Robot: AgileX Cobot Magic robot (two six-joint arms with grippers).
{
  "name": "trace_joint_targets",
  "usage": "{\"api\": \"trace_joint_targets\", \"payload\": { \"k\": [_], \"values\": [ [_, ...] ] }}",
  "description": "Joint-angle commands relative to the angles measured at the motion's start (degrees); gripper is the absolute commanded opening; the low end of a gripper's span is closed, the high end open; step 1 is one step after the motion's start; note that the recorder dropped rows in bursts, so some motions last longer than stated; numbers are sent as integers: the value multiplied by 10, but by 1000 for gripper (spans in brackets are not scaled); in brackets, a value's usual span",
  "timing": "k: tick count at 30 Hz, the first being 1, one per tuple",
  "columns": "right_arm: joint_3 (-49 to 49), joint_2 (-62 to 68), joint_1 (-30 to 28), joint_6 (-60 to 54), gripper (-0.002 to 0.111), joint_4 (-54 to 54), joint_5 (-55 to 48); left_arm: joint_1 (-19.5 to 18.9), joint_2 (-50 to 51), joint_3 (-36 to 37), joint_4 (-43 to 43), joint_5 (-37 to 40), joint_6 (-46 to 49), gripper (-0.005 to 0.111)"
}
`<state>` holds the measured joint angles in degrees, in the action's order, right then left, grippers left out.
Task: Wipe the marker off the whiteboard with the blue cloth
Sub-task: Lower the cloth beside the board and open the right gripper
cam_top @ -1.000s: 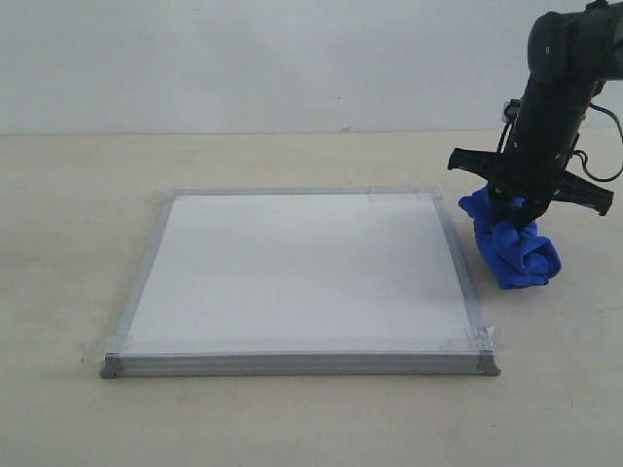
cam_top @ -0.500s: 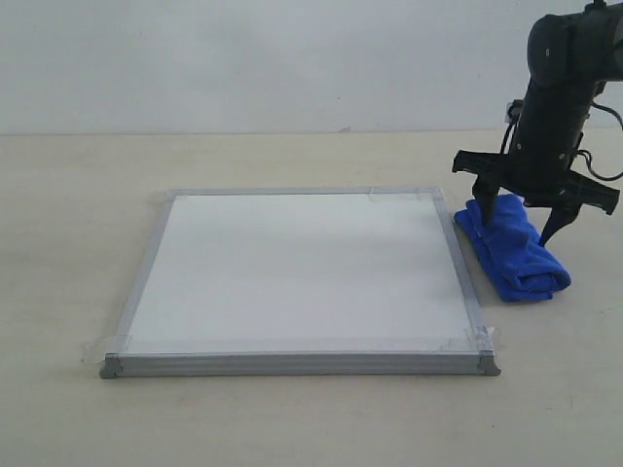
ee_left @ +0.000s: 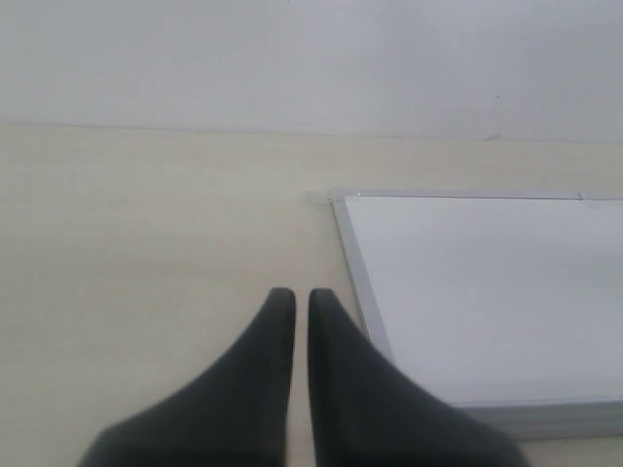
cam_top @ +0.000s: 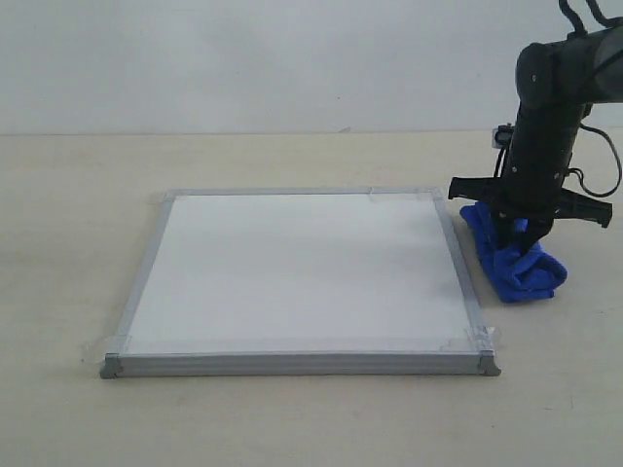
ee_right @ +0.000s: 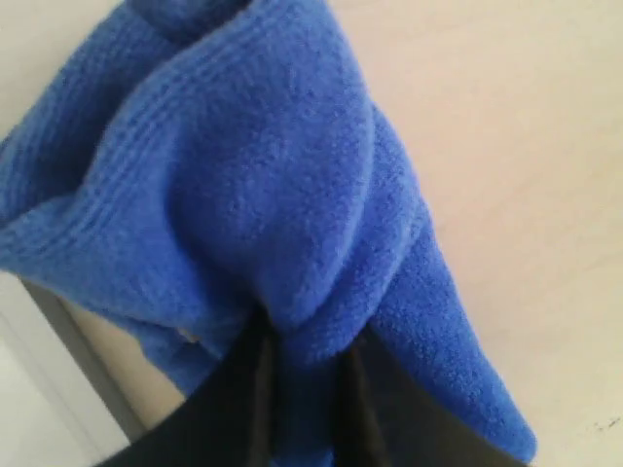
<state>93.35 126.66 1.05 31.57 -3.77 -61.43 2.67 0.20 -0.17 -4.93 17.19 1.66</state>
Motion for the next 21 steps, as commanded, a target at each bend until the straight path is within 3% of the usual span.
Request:
{"api": "trace_joint_targets", "payload": {
  "k": [1, 13, 21],
  "values": [
    [-2, 8, -5, -6, 0, 5, -17, -2, -2, 2, 1, -4, 1, 5],
    [-2, 8, -4, 19, 0, 122, -4, -2, -2, 2, 1, -4, 1, 5],
    [-2, 8, 9, 15, 0, 132, 9, -2, -2, 2, 1, -4, 1, 5]
  ]
}}
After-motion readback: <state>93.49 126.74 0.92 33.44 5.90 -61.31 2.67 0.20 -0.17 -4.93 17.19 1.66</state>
